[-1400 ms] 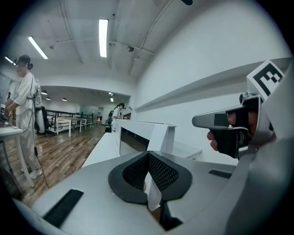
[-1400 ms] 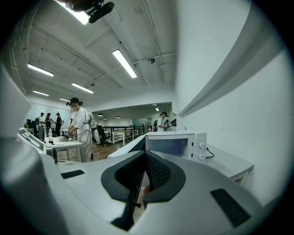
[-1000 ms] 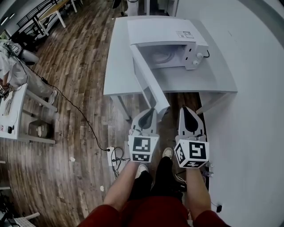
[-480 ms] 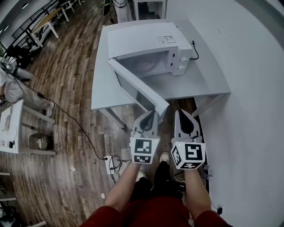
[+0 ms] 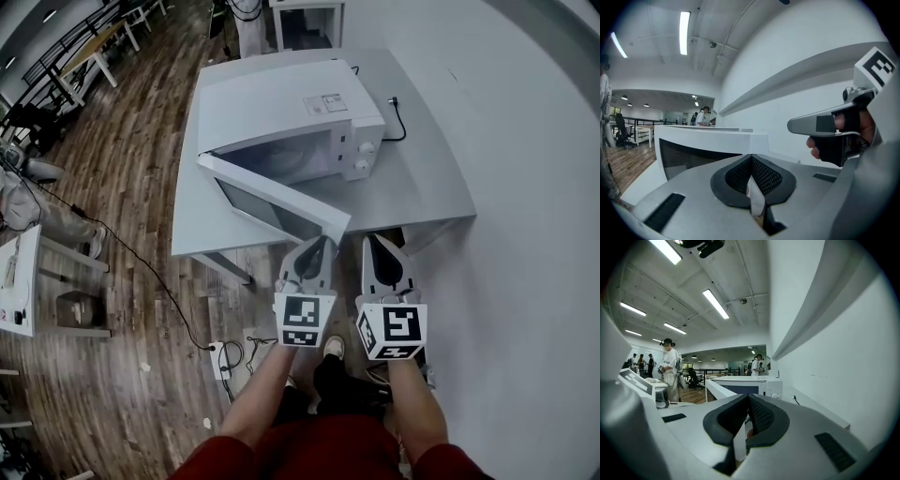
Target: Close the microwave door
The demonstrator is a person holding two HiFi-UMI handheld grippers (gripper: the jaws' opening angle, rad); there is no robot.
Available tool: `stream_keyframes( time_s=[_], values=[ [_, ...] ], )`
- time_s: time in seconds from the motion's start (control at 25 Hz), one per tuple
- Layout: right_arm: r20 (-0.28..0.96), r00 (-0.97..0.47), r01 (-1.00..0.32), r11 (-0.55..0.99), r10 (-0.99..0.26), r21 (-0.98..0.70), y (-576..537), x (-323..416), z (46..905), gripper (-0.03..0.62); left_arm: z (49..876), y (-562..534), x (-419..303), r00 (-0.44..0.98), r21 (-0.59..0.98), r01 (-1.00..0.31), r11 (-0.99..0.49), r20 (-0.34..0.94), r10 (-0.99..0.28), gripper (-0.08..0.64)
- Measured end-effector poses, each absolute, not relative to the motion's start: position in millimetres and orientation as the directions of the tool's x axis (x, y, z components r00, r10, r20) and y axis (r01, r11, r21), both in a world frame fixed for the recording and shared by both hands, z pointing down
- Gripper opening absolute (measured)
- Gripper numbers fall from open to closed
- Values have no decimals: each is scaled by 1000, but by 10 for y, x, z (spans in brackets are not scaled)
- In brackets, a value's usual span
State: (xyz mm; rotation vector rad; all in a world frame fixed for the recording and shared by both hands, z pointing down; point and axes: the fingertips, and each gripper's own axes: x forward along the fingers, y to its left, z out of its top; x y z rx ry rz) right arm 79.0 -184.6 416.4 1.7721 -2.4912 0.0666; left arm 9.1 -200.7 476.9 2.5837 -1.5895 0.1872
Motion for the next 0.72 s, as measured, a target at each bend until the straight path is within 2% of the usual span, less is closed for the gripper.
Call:
stream_keyframes(
  time_s=[0.72],
  values=[
    [84,-384,-922,386,-919,11,-2695,1298,4143,28,4762,-3075,572,384,-33,-918,-394,162,-909,26]
  ],
)
